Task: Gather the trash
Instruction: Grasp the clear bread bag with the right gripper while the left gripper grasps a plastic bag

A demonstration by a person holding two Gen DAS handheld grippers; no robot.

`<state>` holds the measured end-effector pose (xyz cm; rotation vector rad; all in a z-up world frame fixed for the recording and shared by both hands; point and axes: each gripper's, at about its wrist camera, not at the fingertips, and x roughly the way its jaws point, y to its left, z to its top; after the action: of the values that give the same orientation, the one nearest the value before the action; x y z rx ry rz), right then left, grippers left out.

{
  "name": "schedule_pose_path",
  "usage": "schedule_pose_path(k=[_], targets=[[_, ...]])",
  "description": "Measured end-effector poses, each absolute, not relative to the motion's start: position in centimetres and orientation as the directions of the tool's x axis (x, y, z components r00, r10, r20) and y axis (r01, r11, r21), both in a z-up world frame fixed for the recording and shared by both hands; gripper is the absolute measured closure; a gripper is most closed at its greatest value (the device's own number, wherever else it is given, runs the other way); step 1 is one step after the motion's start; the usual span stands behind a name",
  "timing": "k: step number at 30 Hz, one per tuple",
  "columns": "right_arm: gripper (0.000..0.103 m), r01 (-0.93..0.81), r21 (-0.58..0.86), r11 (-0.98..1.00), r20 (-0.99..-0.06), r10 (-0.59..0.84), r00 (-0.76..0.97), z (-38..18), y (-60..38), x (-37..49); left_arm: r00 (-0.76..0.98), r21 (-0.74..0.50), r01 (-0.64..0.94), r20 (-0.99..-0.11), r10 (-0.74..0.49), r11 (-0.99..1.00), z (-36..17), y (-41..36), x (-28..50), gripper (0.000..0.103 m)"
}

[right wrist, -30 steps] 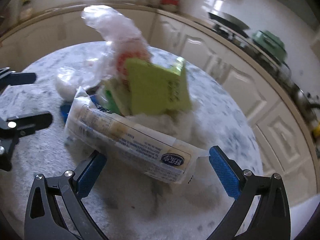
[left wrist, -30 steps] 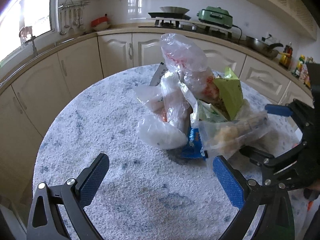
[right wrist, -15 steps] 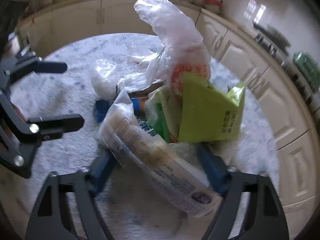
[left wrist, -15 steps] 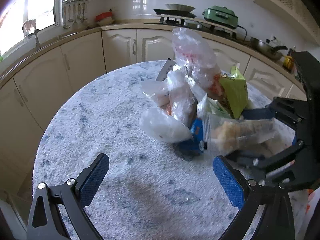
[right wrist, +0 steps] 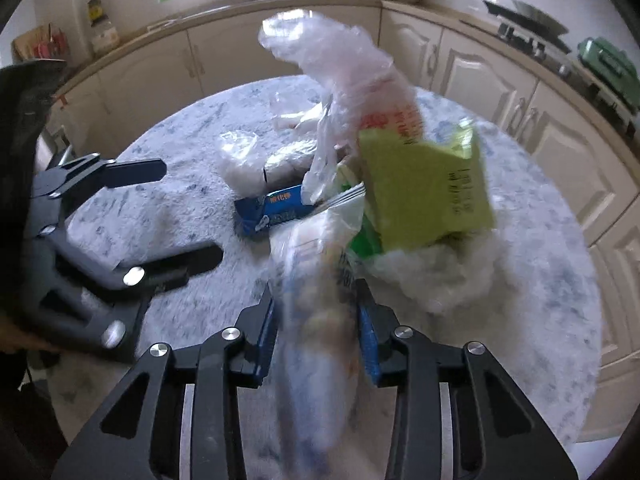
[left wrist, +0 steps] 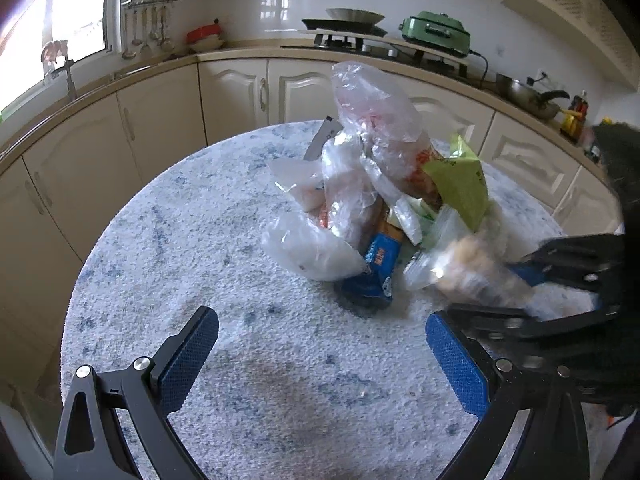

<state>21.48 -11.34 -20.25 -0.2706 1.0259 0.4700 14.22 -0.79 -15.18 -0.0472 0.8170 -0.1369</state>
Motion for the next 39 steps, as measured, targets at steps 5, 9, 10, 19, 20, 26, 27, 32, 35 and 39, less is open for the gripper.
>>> schedule_pose_path(k=[5,9,10,19,20,26,27,32,35,39], targets=[[0.074,-0.369,0.106,0.923,-0.82,0.291,0.492,-19.6,-14.3,19.7,0.684,-0.075,0.105,-0.719,-0.126,0.992,-15.1,-0.6,14.5,0.001],[0.074,-0.281,0.192,0.94,-0.786,0.318,0.529,-19.2,-17.1,17.9,0.685,-0.076,0.113,-0.716,-0.133,0.991,-15.0,-0.4,15.2,0.001],[0.074,-0.263,0.204,0.943,-0.782,0.319,0.535,-19.2,-17.6,17.7,0.686,-0.073,0.119,-0.715,-0.136,0.99,-15.0,-0.6,15.4,0.001],[0.074,-0.227,0.278,0.934,-0.751,0.358,0.554,-18.9,-18.9,17.3,0.703,-0.049,0.102,-0.703,-0.107,0.994,-14.5,-0.3,18.5,0.004],[0.074,-0.227,0.281,0.933,-0.749,0.361,0.556,-18.7,-19.0,17.0,0.704,-0.041,0.097,-0.704,-0.098,0.994,-14.5,-0.1,19.1,0.004],[0.074,-0.218,0.295,0.93,-0.747,0.367,0.554,-19.0,-19.2,17.4,0.638,-0.026,0.167,-0.76,-0.128,0.986,-16.4,-1.2,24.6,0.018],[0.074,-0.217,0.296,0.93,-0.747,0.367,0.554,-19.0,-19.2,17.4,0.63,-0.071,0.182,-0.757,-0.172,0.981,-16.5,-1.1,25.3,0.028],[0.074,-0.215,0.296,0.93,-0.745,0.366,0.557,-18.8,-19.1,17.0,0.563,-0.251,0.2,-0.762,-0.321,0.947,-17.0,-0.3,27.2,0.077],[0.074,-0.211,0.306,0.928,-0.74,0.371,0.56,-18.7,-19.3,16.6,0.575,-0.247,0.215,-0.751,-0.326,0.945,-17.3,0.2,26.1,0.079],[0.074,-0.204,0.325,0.923,-0.735,0.383,0.56,-18.8,-19.6,16.0,0.599,-0.256,0.201,-0.732,-0.326,0.945,-17.7,2.3,23.7,0.079]])
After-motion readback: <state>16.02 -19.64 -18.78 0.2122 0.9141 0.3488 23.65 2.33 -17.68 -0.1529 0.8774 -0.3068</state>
